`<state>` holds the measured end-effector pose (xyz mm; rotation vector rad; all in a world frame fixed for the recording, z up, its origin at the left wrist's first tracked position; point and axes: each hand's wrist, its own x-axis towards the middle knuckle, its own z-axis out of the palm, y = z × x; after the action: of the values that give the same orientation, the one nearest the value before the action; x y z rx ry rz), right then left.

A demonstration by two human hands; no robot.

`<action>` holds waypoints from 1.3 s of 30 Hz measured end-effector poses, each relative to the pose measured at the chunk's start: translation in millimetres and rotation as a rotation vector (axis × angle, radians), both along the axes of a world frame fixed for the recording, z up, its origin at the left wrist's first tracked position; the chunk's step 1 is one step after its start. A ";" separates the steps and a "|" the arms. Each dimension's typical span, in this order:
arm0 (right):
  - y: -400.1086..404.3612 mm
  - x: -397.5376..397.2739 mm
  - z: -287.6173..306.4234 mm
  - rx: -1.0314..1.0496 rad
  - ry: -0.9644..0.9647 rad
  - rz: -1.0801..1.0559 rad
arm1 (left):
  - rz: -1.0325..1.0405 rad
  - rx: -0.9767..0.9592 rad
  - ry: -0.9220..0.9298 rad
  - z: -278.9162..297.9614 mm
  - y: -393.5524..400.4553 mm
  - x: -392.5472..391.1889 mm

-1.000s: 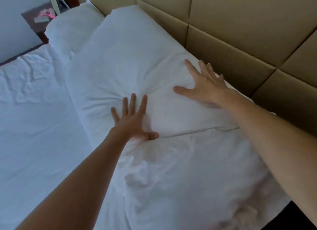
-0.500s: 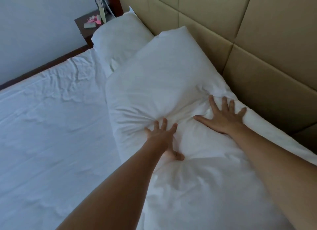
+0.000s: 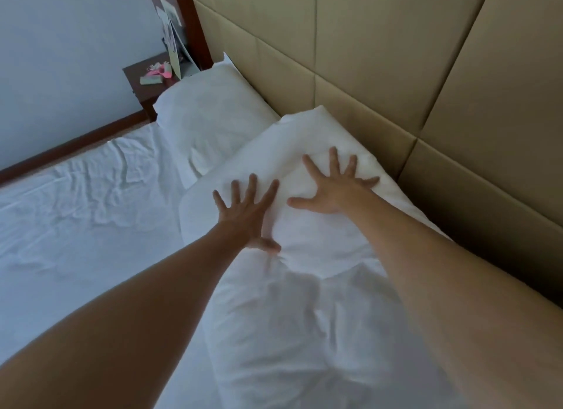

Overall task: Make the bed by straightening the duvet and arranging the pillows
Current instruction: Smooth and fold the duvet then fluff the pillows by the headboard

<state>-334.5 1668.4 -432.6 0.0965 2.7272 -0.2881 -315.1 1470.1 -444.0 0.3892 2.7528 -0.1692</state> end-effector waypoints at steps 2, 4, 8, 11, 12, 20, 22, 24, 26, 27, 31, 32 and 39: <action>4.3 -22.4 -21.5 0.028 -0.087 -0.053 | -0.018 -0.020 -0.105 -20.4 8.4 -24.9; 6.5 -42.1 -48.5 0.059 -0.142 -0.085 | -0.045 -0.059 -0.187 -39.6 15.0 -50.5; 0.2 -76.4 -94.7 0.100 -0.216 -0.149 | -0.107 -0.101 -0.341 -75.5 22.4 -98.1; -6.3 -95.3 -117.2 0.129 -0.198 -0.192 | -0.142 -0.089 -0.443 -97.6 24.0 -125.2; -8.0 -98.9 -123.0 0.132 -0.195 -0.202 | -0.147 -0.046 -0.459 -102.2 22.3 -132.2; -35.8 -150.7 -139.5 0.123 0.237 -0.224 | -0.006 0.400 0.172 -140.1 -46.9 -160.9; -45.3 -175.3 -140.1 0.149 0.180 -0.211 | 0.256 0.439 0.240 -152.3 -53.8 -171.4; -53.8 -196.9 -144.6 0.191 0.086 -0.208 | 0.517 0.533 0.239 -163.1 -59.6 -186.1; -60.9 -214.9 -152.9 0.211 0.045 -0.197 | 0.709 0.622 0.232 -176.6 -72.0 -203.3; -64.2 -223.1 -158.2 0.204 0.044 -0.196 | 0.793 0.641 0.221 -184.3 -80.4 -212.8; -84.0 -252.9 -187.1 0.050 -0.007 -0.233 | 1.056 0.714 0.124 -215.1 -121.1 -247.6; -89.9 -260.1 -193.6 -0.072 -0.032 -0.285 | 1.087 0.760 0.124 -225.0 -132.0 -253.9; -83.4 -301.6 -219.2 -0.647 0.242 -0.757 | 1.117 1.014 0.306 -284.2 -189.0 -274.3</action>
<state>-636.1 1585.0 -651.8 0.9534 2.5470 -1.4370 -589.5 1281.1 -728.2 -1.0306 2.6439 1.5264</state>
